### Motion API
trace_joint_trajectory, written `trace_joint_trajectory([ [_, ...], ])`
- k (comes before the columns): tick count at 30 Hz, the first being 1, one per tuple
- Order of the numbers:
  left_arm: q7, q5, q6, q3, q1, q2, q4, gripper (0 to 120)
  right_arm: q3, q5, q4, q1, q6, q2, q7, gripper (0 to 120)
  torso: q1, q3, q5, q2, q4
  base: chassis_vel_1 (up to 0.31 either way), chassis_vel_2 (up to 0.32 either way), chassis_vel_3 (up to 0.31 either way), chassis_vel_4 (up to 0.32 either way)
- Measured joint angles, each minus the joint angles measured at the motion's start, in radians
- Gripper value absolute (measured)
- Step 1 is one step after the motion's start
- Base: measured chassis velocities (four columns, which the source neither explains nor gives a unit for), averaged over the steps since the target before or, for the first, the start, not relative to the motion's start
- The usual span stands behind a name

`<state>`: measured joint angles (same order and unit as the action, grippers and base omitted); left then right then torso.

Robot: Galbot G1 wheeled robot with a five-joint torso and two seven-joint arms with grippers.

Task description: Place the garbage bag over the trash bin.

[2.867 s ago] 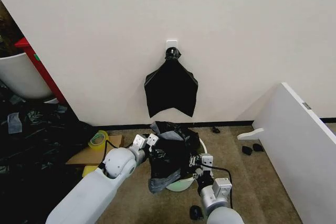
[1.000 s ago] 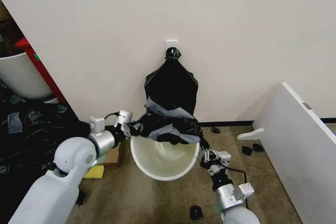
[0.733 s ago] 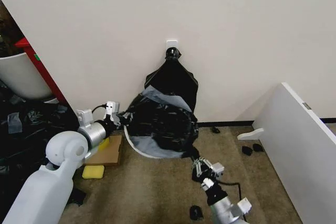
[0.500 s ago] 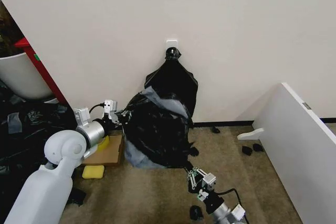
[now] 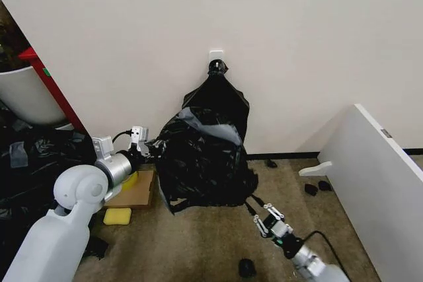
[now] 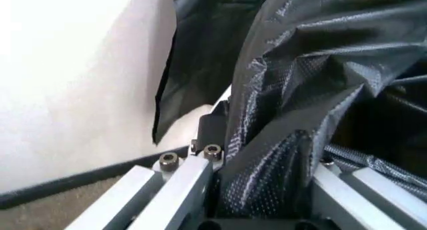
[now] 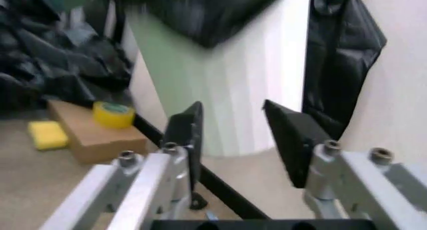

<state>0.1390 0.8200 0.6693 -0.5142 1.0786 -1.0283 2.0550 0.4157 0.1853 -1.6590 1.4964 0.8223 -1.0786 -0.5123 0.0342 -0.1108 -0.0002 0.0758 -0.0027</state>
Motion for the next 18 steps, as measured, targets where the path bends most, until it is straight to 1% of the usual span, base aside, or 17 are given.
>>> trace_joint_trajectory([
  [1, 0.002, -0.018, -0.013, 0.009, 0.004, 0.003, 0.0, 1, 0.028, 0.048, -0.016, 0.007, 0.0, 0.002, -0.062, 42, 0.0, 0.0, -0.0007, 0.0, 0.0, 0.0, 0.0, 0.0, 0.0],
  [2, 0.002, -0.018, -0.013, 0.009, 0.004, 0.003, 0.0, 1, 0.028, 0.048, -0.016, 0.007, 0.0, 0.002, -0.062, 42, 0.0, 0.0, -0.0007, 0.0, 0.0, 0.0, 0.0, 0.0, 0.0],
  [3, 0.009, -0.055, -0.032, 0.028, 0.01, 0.007, 0.002, 1, 0.082, 0.115, -0.048, 0.017, 0.011, 0.005, -0.141, 49, 0.0, 0.0, -0.0007, 0.0, 0.0001, 0.0, 0.0, 0.0, 0.0],
  [4, 0.012, -0.088, -0.046, 0.044, 0.015, 0.01, 0.003, 1, 0.118, 0.143, -0.073, 0.02, 0.011, 0.007, -0.158, 54, 0.0, 0.0, -0.0003, 0.0, 0.0002, 0.0, 0.0, 0.0, 0.0],
  [5, 0.013, -0.102, -0.053, 0.053, 0.018, 0.01, 0.004, 1, 0.133, 0.149, -0.085, 0.02, 0.011, 0.008, -0.156, 55, 0.0, 0.0, -0.0002, 0.0, 0.0002, 0.0, 0.0, 0.0, 0.0],
  [6, 0.014, -0.129, -0.064, 0.074, 0.025, 0.011, 0.006, 1, 0.153, 0.142, -0.111, 0.02, 0.011, 0.009, -0.119, 62, 0.0, 0.0, -0.0002, 0.0, 0.0003, 0.0, 0.0, 0.0, 0.0],
  [7, 0.014, -0.129, -0.064, 0.074, 0.025, 0.011, 0.006, 1, 0.153, 0.142, -0.111, 0.02, 0.011, 0.009, -0.119, 62, 0.0, 0.0, -0.0002, 0.0, 0.0003, 0.0, 0.0, 0.0, 0.0],
  [8, 0.016, -0.166, -0.08, 0.104, 0.034, 0.011, 0.009, 1, 0.167, 0.093, -0.152, 0.02, 0.01, 0.009, -0.01, 68, 0.0, 0.0, -0.0003, 0.0, 0.0001, 0.0, 0.0, 0.0, 0.0],
  [9, 0.016, -0.186, -0.092, 0.123, 0.041, 0.011, 0.011, 1, 0.167, 0.053, -0.177, 0.02, 0.01, 0.008, 0.056, 74, 0.0, 0.0, -0.0004, 0.0, 0.0002, 0.0, 0.0, 0.0, 0.0],
  [10, 0.016, -0.186, -0.092, 0.123, 0.041, 0.011, 0.011, 1, 0.167, 0.053, -0.177, 0.02, 0.01, 0.008, 0.056, 74, 0.0, 0.0, -0.0004, 0.0, 0.0002, 0.0, 0.0, 0.0, 0.0],
  [11, 0.016, -0.196, -0.097, 0.132, 0.045, 0.01, 0.013, 1, 0.162, 0.015, -0.194, 0.02, 0.009, 0.007, 0.105, 75, 0.0, 0.0, -0.0004, 0.0, 0.0001, 0.0, 0.0, 0.0, 0.0],
  [12, 0.015, -0.222, -0.112, 0.166, 0.06, 0.009, 0.026, 1, 0.133, -0.098, -0.237, 0.024, 0.008, 0.0, 0.223, 84, 0.0, 0.0, -0.0006, 0.0, 0.0003, 0.0, 0.0, 0.0, 0.0],
  [14, 0.016, -0.253, -0.122, 0.202, 0.082, 0.006, 0.044, 1, 0.073, -0.257, -0.271, 0.03, 0.007, -0.009, 0.352, 92, 0.0, 0.0, -0.0005, 0.0, 0.0002, 0.0, 0.0, 0.0, 0.0],
  [15, 0.016, -0.253, -0.122, 0.202, 0.082, 0.006, 0.044, 1, 0.073, -0.257, -0.271, 0.03, 0.007, -0.009, 0.352, 92, 0.0, 0.0, -0.0005, 0.0, 0.0002, 0.0, 0.0, 0.0, 0.0],
  [16, 0.018, -0.285, -0.132, 0.218, 0.095, 0.004, 0.053, 1, 0.036, -0.365, -0.286, 0.03, 0.005, -0.017, 0.406, 96, 0.0, 0.0, -0.0002, 0.0, 0.0001, 0.0, 0.0, 0.0, 0.0],
  [17, 0.019, -0.303, -0.14, 0.224, 0.1, 0.002, 0.055, 1, 0.023, -0.413, -0.291, 0.03, 0.002, -0.022, 0.418, 97, 0.0, 0.0, 0.0, 0.0, 0.0002, 0.0, 0.0, 0.0, 0.0],
  [18, 0.02, -0.336, -0.155, 0.236, 0.106, -0.003, 0.059, 1, 0.007, -0.517, -0.296, 0.023, -0.006, -0.03, 0.426, 91, 0.0, 0.0, -0.0003, 0.0, 0.0004, 0.0, 0.0, 0.0, 0.0],
])
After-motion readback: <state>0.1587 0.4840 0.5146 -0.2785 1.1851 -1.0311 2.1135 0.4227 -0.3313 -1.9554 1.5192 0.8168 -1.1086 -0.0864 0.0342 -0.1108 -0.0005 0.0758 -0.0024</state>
